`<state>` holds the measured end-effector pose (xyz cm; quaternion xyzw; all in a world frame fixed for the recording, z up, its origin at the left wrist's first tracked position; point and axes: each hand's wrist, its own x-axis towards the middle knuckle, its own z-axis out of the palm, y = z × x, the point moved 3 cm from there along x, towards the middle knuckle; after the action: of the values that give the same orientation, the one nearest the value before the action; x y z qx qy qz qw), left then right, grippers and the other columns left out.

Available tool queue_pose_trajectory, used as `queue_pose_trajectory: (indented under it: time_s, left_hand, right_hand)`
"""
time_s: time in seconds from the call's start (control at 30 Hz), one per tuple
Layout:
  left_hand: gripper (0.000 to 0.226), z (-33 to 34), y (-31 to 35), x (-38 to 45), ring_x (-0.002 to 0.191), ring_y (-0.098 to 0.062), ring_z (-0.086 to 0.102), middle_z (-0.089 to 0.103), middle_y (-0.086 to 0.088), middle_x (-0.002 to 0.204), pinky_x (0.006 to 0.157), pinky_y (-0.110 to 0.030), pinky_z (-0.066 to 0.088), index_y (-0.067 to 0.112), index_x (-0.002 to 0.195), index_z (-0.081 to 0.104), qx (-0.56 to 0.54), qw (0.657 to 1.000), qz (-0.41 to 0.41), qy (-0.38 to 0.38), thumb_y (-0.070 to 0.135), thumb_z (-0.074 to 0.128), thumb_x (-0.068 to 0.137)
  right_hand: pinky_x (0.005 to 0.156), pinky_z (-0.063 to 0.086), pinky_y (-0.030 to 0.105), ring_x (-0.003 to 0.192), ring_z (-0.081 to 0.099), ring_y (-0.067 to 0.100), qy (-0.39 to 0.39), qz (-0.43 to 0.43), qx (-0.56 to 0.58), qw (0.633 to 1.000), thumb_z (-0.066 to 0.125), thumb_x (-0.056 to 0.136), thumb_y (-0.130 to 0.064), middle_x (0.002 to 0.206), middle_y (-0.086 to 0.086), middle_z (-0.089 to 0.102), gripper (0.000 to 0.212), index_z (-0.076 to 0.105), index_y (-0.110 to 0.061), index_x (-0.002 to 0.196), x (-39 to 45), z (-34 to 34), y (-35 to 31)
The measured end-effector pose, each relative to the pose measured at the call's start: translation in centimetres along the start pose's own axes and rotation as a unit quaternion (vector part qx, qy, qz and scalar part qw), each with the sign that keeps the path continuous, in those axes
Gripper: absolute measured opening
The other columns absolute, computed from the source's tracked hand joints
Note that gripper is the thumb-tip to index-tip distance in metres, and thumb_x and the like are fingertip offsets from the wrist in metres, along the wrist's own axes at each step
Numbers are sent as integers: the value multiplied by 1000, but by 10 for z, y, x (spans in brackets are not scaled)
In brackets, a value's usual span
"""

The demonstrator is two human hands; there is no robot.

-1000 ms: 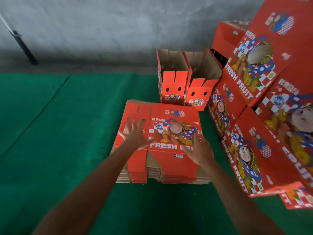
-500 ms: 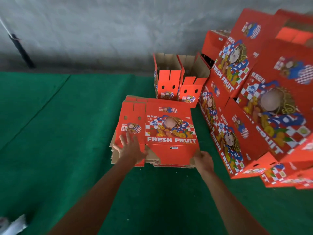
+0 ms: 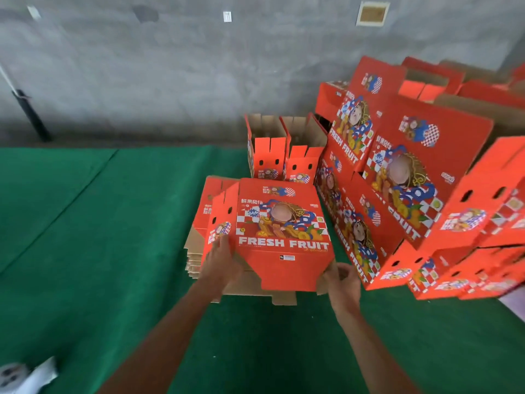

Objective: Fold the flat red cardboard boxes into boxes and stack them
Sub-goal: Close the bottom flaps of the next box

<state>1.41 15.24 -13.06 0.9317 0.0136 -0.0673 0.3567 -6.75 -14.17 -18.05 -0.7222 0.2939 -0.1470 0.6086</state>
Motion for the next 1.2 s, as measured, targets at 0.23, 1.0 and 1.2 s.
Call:
queue_pose_trajectory:
  time_s: [0.23,1.0,1.2]
  left_hand:
    - [43,-69,30,-54,100,-28,60,69,-11,111,82,-32,51,8,125,65,-108,994,27,-9,-6,46,89]
    - [15,-78,53,-115,67,-24,65,72,-17,76,58,-33,54,-2,75,75,-247,957,-81,128,9,84,77]
    - [36,-58,59,-116,94,-29,64,69,-7,107,70,-34,49,13,109,68,-132,956,-78,248,32,81,81]
  right_hand:
    - [94,48,18,107,61,-6,-7,-165,31,986,63,97,0,119,-10,65,35,71,-24,121,-48,-54,-81]
    - [56,44,16,71,55,28,-22,-169,-37,985,54,101,-2,98,32,66,15,68,2,102,-17,-179,-118]
    - [85,53,43,109,63,34,-11,-189,-145,971,54,105,-36,120,10,68,28,62,-16,123,-13,-185,-96]
